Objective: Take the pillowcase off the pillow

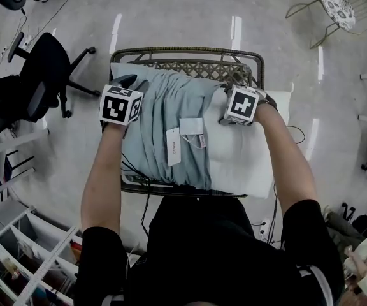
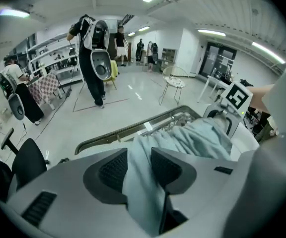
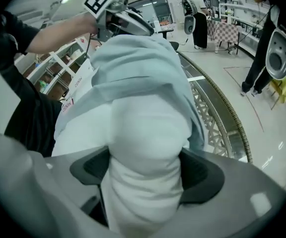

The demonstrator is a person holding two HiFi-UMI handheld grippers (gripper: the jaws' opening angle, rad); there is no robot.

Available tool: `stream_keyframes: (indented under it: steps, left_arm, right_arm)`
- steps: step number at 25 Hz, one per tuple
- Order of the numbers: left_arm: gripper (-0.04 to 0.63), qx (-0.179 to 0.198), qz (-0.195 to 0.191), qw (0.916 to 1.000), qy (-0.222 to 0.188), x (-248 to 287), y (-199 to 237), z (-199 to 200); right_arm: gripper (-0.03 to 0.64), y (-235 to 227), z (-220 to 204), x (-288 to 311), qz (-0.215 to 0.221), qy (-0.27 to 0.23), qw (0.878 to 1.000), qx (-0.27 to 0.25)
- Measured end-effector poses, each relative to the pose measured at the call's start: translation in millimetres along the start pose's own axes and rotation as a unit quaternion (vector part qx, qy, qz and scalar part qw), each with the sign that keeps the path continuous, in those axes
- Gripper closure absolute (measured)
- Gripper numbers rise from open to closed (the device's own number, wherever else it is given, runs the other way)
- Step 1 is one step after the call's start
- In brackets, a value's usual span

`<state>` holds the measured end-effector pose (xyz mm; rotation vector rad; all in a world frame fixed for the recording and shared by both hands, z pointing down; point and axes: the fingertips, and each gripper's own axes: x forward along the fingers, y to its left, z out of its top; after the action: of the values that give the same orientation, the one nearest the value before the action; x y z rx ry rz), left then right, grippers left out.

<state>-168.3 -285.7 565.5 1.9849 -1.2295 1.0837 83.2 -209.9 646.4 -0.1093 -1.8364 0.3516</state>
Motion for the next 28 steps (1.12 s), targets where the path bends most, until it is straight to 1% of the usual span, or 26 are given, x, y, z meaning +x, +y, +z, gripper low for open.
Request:
stream_keyframes:
  steps: [2, 3, 4, 5, 6, 9, 10, 12, 16, 19, 22, 25, 26, 27, 28]
  left_arm:
    - [0.446, 0.011, 0.004, 0.9996, 0.024, 12, 5, -10]
    - [0.455, 0.025, 0.009, 0.9991, 0.032, 15, 6, -12]
    - [0.498, 0.045, 0.017, 0.998, 0.04, 17, 7, -13]
    - [0.563, 0.065, 0.024, 0.9965, 0.047, 18, 7, -13]
    - [0.588, 0.081, 0.028, 0.995, 0.051, 18, 8, -14]
    - [0.591, 0.103, 0.046, 0.992, 0.057, 9, 22, -17]
    - [0.591, 0.104, 0.052, 0.9915, 0.056, 4, 30, -19]
    - [0.591, 0.099, 0.049, 0.9925, 0.052, -5, 40, -22]
    - [0.591, 0.109, 0.053, 0.9905, 0.066, -20, 51, -27]
    - [0.591, 0.103, 0.05, 0.9917, 0.059, -28, 64, -30]
    - [0.591, 0.092, 0.048, 0.9932, 0.054, -38, 71, -35]
    - [0.59, 0.069, 0.034, 0.9967, 0.023, -44, 61, -25]
    - [0.589, 0.071, 0.029, 0.997, 0.011, -45, 52, -17]
    - [0.588, 0.083, 0.023, 0.9963, 0.0, -46, 39, -7]
    - [0.583, 0.104, 0.015, 0.9944, -0.009, -46, 24, 4]
  right_arm:
    - [0.22, 6, 0, 0, 0.007, -0.009, 1.0, -0.006]
    - [0.251, 8, 1, -1, 0.006, -0.013, 1.0, -0.009]
    - [0.279, 11, 1, -4, 0.005, -0.016, 1.0, -0.009]
    - [0.309, 14, 1, -8, 0.004, -0.015, 1.0, -0.004]
    - [0.337, 18, 0, -13, 0.005, -0.015, 1.0, 0.004]
    - [0.386, 22, -2, -27, 0.01, -0.024, 1.0, 0.013]
    - [0.392, 23, -3, -31, 0.012, -0.026, 0.999, 0.014]
    - [0.403, 28, -5, -37, 0.013, -0.027, 0.999, 0.013]
    - [0.416, 35, -6, -48, 0.013, -0.028, 0.999, 0.019]
    - [0.423, 36, -6, -57, 0.018, -0.039, 0.999, 0.027]
    - [0.43, 35, -8, -63, 0.014, -0.046, 0.999, 0.024]
    - [0.427, 37, -9, -62, 0.001, -0.028, 1.0, 0.002]
    - [0.425, 39, -9, -60, -0.006, -0.017, 1.0, -0.011]
    - [0.425, 42, -7, -58, -0.012, -0.009, 1.0, -0.022]
    - [0.423, 44, -6, -56, -0.017, -0.004, 0.999, -0.03]
